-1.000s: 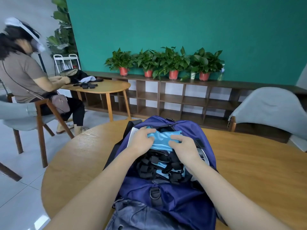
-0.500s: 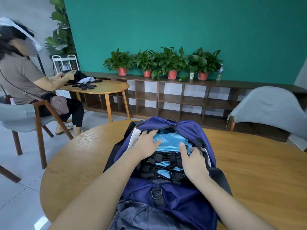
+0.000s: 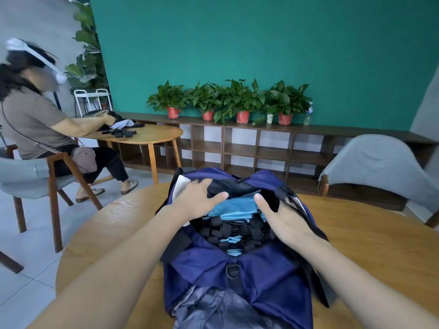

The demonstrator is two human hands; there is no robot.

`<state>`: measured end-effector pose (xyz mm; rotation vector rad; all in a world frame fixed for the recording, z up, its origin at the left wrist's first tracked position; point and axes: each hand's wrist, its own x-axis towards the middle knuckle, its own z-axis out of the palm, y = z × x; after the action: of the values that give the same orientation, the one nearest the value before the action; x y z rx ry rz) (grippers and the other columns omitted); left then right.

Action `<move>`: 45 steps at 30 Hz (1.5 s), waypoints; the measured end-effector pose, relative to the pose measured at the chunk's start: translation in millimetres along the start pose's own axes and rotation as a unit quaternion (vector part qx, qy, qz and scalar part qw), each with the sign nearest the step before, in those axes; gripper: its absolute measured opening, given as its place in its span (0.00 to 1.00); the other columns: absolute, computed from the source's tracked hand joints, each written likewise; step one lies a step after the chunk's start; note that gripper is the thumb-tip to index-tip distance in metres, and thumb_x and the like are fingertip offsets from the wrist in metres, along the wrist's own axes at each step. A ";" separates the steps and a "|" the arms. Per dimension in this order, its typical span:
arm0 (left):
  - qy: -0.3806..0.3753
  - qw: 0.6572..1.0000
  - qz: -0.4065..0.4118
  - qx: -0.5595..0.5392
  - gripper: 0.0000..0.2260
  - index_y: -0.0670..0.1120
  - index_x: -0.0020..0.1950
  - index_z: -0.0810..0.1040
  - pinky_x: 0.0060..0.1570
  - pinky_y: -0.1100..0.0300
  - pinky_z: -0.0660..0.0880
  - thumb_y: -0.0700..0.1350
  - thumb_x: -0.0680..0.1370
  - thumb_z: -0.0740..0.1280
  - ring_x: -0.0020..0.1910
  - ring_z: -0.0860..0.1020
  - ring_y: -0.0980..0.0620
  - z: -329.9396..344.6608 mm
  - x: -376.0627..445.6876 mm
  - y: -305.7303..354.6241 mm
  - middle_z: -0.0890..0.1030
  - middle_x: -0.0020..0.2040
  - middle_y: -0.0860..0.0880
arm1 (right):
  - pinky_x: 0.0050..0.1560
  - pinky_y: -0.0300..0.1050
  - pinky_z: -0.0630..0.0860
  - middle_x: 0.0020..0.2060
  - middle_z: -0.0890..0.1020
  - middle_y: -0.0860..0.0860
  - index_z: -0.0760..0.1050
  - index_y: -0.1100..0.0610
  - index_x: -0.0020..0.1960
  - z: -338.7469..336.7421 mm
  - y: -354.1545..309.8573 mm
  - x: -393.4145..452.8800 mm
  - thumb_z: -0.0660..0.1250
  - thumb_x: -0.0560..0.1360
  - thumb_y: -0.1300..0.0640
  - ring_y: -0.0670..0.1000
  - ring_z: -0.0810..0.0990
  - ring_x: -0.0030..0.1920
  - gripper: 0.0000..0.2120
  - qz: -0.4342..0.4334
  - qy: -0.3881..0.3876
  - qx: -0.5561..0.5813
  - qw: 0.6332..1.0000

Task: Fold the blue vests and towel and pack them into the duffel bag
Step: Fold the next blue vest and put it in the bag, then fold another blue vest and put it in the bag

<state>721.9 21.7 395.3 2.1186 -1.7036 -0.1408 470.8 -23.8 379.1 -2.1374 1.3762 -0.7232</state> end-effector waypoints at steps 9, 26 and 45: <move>-0.009 0.986 0.077 0.149 0.49 0.54 0.82 0.54 0.70 0.51 0.67 0.74 0.68 0.69 0.72 0.69 0.43 -104.3 7.1 17.3 0.75 0.72 0.47 | 0.61 0.48 0.71 0.59 0.83 0.50 0.77 0.45 0.62 -86.6 -59.6 20.2 0.55 0.78 0.29 0.54 0.78 0.61 0.26 -0.122 0.064 -0.023 0.990; -0.004 0.999 0.042 0.013 0.42 0.57 0.82 0.54 0.51 0.59 0.73 0.64 0.73 0.70 0.55 0.79 0.49 -22.9 -39.4 12.8 0.82 0.58 0.49 | 0.68 0.44 0.68 0.71 0.74 0.45 0.65 0.49 0.76 -32.8 -23.6 -30.3 0.64 0.73 0.28 0.48 0.71 0.71 0.39 -0.075 -0.067 -0.007 0.995; 0.006 0.983 0.176 -0.043 0.23 0.62 0.74 0.68 0.55 0.54 0.77 0.56 0.79 0.67 0.53 0.78 0.58 100.4 -227.3 232.9 0.78 0.62 0.59 | 0.62 0.46 0.76 0.55 0.79 0.41 0.74 0.49 0.68 -118.2 142.7 -248.9 0.66 0.74 0.33 0.44 0.78 0.59 0.29 -0.004 -0.022 -0.040 0.999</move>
<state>420.6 174.5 351.9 1.7206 -1.9956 -0.0949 210.9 138.9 331.5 -2.2078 1.3960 -0.6313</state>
